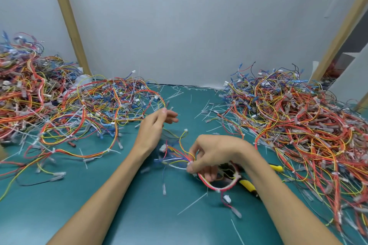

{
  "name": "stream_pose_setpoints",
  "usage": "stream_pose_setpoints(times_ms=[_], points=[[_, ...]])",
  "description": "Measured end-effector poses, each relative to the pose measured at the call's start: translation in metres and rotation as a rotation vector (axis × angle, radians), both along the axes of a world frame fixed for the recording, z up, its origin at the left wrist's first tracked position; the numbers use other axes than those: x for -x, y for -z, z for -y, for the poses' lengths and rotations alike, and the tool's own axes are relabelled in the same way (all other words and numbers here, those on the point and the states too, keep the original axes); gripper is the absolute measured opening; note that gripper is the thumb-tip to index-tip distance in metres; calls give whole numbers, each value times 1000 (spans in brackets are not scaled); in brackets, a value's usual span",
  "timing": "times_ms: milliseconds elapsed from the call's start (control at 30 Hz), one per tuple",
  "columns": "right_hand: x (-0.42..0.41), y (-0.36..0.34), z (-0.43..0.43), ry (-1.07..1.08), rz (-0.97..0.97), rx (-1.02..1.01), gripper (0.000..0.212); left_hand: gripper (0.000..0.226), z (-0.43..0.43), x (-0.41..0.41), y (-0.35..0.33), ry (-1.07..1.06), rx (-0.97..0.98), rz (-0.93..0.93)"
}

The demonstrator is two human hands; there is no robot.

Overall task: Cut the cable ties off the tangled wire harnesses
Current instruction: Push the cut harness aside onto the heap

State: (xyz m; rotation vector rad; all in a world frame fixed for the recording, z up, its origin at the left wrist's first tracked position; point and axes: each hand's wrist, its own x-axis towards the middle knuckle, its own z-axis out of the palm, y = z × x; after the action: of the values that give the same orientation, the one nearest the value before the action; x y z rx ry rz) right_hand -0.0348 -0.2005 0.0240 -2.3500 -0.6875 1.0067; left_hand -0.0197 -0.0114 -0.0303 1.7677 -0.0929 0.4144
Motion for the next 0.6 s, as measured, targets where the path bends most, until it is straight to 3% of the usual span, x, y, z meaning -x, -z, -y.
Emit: stream_pose_setpoints(times_ms=[100, 233, 300, 400, 600], points=[[-2, -22, 20, -130, -58, -260, 12, 44, -2, 0, -2, 199, 30, -111], [-13, -45, 30, -104, 15, -625, 7, 51, 13, 7, -6, 472, 418, -236], [-19, -53, 27, -22, 38, -818, 9, 65, 18, 8, -8, 552, 541, -304], [-29, -63, 13, 140, -31, -1109, 15, 55, 27, 14, -9, 660, 619, -283], [-55, -91, -23, 424, 9, -1319, 7, 61, 42, 23, -19, 793, 712, -312]])
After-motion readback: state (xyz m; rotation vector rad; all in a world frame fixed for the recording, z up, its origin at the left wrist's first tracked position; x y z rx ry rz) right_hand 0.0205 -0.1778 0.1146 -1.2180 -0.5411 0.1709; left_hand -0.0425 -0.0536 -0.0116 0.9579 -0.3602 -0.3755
